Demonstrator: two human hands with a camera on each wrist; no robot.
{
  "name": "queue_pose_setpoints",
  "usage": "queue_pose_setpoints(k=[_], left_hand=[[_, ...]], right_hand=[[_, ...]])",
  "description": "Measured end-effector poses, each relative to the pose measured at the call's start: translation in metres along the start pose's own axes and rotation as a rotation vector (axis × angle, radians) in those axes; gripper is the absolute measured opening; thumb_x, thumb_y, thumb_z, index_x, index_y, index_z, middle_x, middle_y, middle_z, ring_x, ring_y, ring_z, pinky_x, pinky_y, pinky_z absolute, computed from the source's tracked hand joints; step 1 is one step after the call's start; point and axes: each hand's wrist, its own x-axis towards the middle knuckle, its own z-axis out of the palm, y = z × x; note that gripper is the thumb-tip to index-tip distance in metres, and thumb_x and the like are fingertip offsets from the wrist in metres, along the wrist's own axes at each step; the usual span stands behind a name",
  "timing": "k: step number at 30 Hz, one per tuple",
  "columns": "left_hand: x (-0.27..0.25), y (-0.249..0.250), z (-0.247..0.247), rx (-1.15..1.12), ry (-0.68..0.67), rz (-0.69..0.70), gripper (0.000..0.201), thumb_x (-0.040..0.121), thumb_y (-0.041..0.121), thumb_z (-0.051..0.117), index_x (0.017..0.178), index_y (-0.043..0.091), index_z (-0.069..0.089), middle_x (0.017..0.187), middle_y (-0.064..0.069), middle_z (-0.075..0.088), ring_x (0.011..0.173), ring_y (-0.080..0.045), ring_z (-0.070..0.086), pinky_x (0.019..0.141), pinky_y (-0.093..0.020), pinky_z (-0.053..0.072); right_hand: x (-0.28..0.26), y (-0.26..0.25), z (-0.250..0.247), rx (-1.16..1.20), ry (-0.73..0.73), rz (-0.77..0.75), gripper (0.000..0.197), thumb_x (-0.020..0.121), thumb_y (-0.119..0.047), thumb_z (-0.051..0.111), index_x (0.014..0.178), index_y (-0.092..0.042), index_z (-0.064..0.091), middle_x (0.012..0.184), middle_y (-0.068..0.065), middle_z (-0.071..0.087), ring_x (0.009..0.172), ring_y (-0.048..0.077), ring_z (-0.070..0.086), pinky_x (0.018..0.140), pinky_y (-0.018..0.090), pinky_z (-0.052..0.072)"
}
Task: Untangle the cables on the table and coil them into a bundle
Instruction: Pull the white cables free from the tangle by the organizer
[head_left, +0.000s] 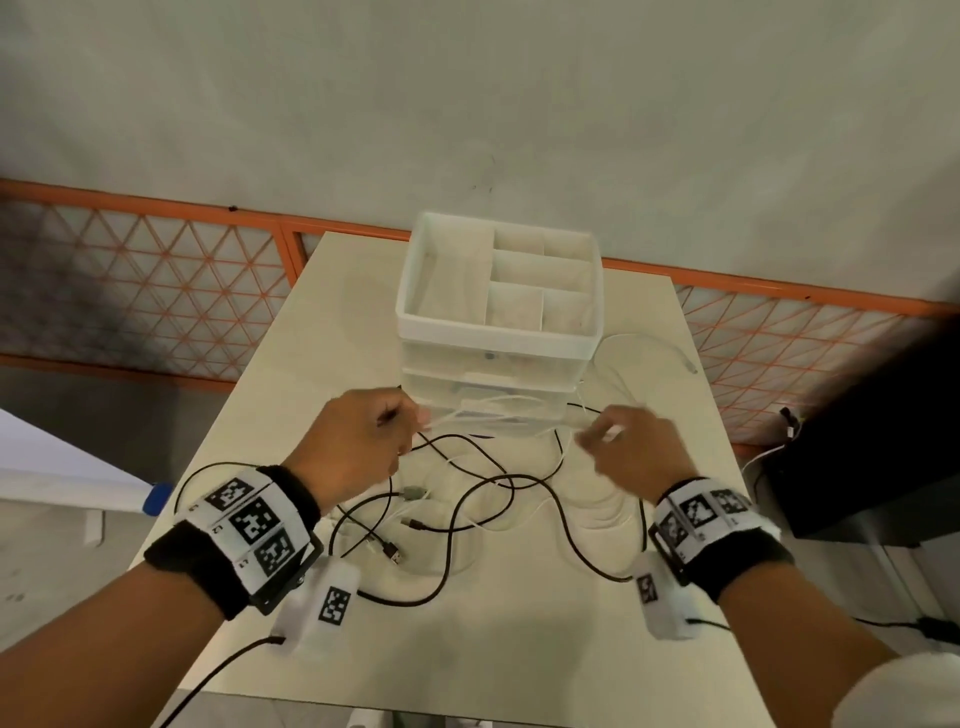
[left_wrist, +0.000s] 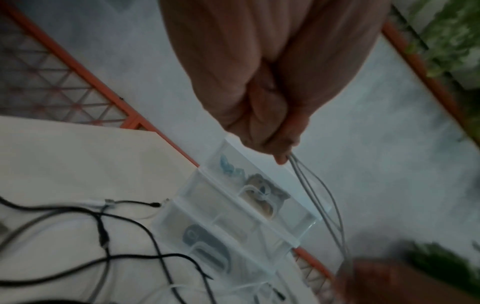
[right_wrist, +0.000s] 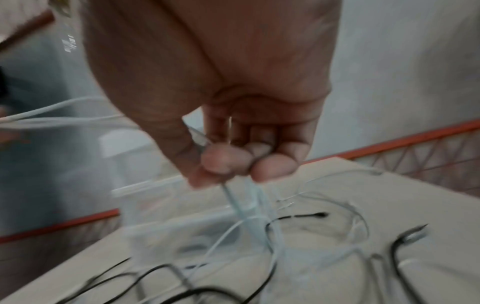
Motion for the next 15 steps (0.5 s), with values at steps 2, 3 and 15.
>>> queue_pose_setpoints(k=[2, 3, 15], left_hand=[[-0.005, -0.005, 0.008, 0.199, -0.118, -0.045, 0.029, 0.099, 0.027, 0.051, 0.079, 0.013, 0.066, 0.052, 0.009, 0.056, 0.041, -0.008, 0.042, 0.042, -0.019, 0.035], [-0.007, -0.006, 0.014, 0.288, -0.153, -0.043, 0.034, 0.101, 0.031, 0.047, 0.077, 0.012, 0.061, 0.052, 0.008, 0.052, 0.038, -0.004, 0.04, 0.043, -0.016, 0.034], [-0.02, -0.052, 0.039, 0.69, -0.185, -0.177, 0.05, 0.101, 0.047, 0.035, 0.065, 0.016, 0.05, 0.072, -0.002, 0.054, 0.073, -0.019, 0.054, 0.065, -0.027, 0.037]], right_hand=[[0.009, 0.007, -0.018, 0.059, 0.177, -0.018, 0.012, 0.086, -0.039, 0.071, 0.085, -0.028, 0.066, 0.088, -0.003, 0.074, 0.084, 0.024, 0.069, 0.082, 0.039, 0.058], [0.011, 0.006, -0.024, 0.084, 0.246, -0.07, 0.008, 0.088, -0.033, 0.07, 0.089, -0.026, 0.066, 0.09, -0.004, 0.072, 0.084, 0.023, 0.067, 0.082, 0.035, 0.056], [0.023, 0.032, 0.003, 0.132, -0.063, -0.107, 0.015, 0.085, -0.035, 0.076, 0.092, -0.025, 0.067, 0.096, -0.009, 0.071, 0.09, 0.017, 0.07, 0.088, 0.033, 0.051]])
